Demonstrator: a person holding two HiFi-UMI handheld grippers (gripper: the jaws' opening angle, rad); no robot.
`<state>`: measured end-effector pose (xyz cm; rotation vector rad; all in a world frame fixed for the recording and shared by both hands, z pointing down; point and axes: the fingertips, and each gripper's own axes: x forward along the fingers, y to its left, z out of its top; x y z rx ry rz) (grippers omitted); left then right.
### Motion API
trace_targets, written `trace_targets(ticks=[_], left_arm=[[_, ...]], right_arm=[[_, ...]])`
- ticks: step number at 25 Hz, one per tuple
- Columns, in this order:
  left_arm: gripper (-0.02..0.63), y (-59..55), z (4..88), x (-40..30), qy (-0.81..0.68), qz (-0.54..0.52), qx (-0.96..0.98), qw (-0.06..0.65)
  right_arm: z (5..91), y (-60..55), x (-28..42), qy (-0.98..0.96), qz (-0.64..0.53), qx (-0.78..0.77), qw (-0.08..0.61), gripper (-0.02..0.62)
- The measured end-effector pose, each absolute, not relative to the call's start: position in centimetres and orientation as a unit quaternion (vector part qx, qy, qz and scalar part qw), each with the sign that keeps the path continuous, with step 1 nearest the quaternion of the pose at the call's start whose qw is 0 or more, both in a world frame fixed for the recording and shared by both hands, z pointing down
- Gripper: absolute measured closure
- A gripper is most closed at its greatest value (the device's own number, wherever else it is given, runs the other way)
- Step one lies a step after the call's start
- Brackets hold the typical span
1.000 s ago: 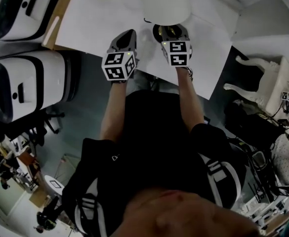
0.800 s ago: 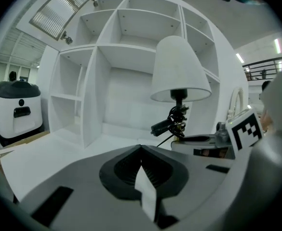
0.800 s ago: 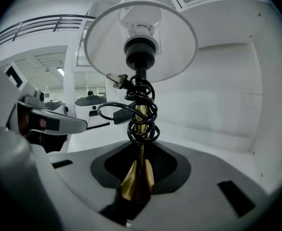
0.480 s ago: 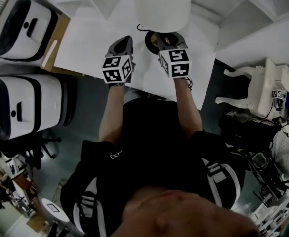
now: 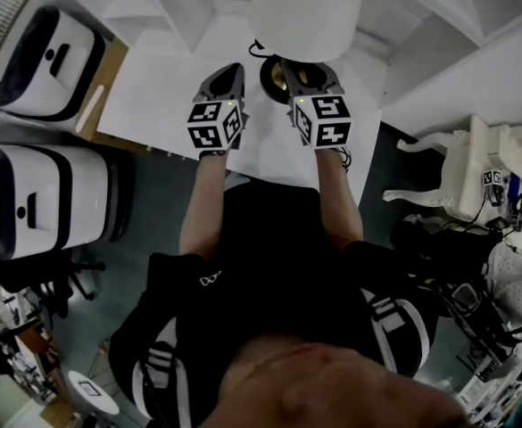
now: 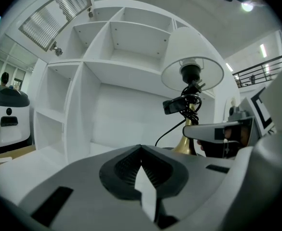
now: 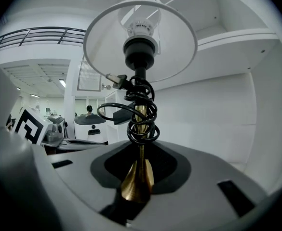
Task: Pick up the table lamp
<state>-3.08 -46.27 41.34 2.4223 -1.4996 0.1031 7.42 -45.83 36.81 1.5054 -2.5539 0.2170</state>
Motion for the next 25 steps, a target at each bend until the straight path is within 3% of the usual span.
trace_targets(ticks=[25], left_arm=[[0.597, -45.7, 40.2, -4.5, -0.528, 0.029, 0.839, 0.132]], right_arm=[[36.7, -45.6, 7.1, -0.859, 0.077, 0.501, 0.067, 0.492]])
